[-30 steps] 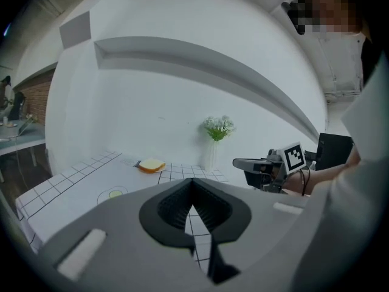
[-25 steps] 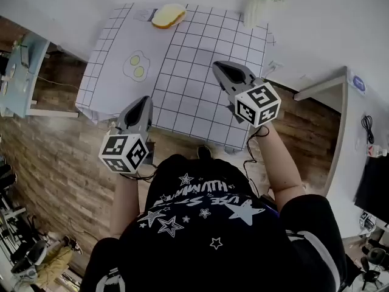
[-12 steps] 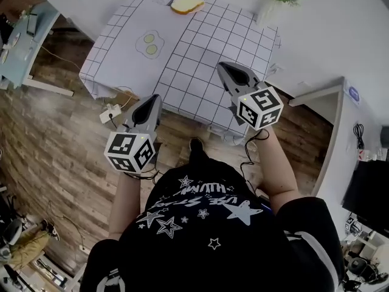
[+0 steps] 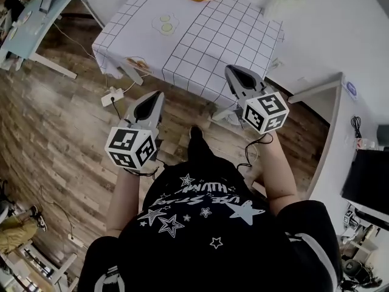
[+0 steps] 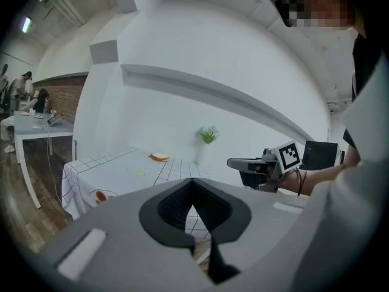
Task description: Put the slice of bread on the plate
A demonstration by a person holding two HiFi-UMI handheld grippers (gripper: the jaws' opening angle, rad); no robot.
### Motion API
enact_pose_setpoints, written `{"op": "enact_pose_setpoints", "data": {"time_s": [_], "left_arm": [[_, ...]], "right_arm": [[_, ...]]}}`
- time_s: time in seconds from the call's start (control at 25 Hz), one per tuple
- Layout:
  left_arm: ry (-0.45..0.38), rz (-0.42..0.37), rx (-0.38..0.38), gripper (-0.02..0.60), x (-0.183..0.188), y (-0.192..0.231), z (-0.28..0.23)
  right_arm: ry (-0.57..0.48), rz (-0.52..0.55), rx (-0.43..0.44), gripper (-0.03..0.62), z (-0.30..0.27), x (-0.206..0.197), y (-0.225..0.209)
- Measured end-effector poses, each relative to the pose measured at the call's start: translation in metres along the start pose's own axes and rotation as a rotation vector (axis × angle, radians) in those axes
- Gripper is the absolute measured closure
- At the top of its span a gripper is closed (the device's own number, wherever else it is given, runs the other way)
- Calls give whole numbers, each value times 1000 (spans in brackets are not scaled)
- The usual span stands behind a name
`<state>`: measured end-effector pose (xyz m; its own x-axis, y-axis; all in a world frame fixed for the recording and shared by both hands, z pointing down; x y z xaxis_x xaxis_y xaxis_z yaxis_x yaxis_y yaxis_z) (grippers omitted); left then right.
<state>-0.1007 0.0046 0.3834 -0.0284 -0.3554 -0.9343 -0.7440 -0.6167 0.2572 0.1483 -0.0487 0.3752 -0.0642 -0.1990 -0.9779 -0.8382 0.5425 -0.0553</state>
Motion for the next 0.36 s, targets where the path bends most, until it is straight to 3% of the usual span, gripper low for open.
{"op": "enact_pose_setpoints", "data": {"time_s": [0.36], "left_arm": [[-22,-33,-11,572,7,-36,27]], "right_arm": [[25,-13,-31,580,54,2,20]]}}
Point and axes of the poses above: the fingertips, and each gripper's own axes: z backward along the fingers, y to its left, x out of its top, the point moved 6 cm from there along z, backward along the fingers, and after that the axes turned 4 degrees about -x, right-handed, at the moved point
